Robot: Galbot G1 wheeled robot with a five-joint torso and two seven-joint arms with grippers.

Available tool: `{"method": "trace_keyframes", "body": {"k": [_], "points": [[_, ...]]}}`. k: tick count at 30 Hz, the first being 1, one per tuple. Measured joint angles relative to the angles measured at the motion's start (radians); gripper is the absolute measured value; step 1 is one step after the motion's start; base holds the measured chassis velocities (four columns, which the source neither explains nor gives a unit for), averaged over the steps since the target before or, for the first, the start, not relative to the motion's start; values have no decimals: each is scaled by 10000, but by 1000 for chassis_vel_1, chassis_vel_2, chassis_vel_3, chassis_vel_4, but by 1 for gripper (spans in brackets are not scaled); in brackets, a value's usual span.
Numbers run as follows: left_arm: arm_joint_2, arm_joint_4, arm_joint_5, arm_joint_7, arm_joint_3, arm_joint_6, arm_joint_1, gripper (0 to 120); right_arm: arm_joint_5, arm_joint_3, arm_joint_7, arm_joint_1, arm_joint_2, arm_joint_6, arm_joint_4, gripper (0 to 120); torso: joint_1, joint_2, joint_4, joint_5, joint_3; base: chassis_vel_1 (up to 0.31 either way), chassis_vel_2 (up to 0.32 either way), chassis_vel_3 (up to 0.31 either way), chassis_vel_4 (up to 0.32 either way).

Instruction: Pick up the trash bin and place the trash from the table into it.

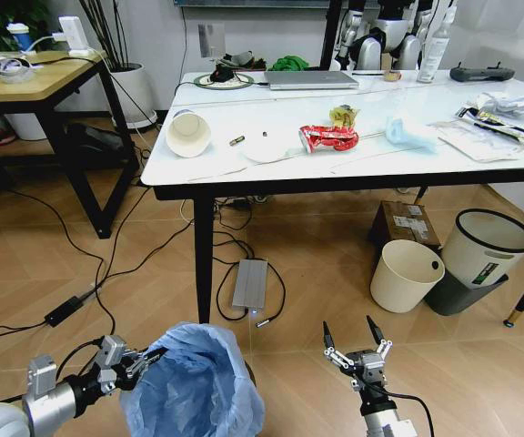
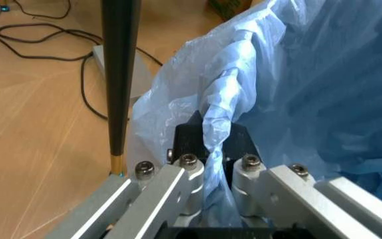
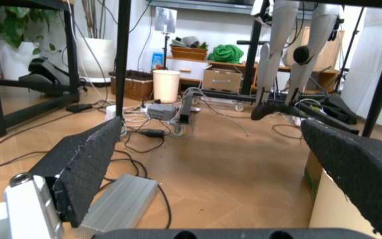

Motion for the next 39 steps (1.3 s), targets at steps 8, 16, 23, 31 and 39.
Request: {"method": "trace_keyframes", "body": {"k": [8, 16, 23, 31, 39], "points": [[-40, -25, 58, -14, 22, 37, 39, 0, 83, 13, 13, -34, -110, 32, 26, 100, 118, 381, 0, 0, 263, 0, 0, 0, 0], [-23, -5, 57, -16, 0, 52, 38, 0, 113, -27, 20, 34, -119, 2, 25, 100, 237, 731, -1, -1, 493, 0, 0, 0, 0], [-6, 42, 35, -20, 44, 80, -6, 0, 167, -28, 24, 64, -142, -33, 25, 100, 312, 971, 0, -1, 661, 0, 0, 0, 0], [47, 108, -26, -23, 76, 102, -72, 0, 193, -32, 31, 92, -131, -76, 14, 100, 410, 1268, -1, -1, 860, 0, 0, 0, 0], [75, 152, -61, -21, 90, 112, -93, 0, 201, -44, 36, 141, -122, -122, -3, 100, 510, 1557, -1, -1, 1047, 0, 0, 0, 0]]}}
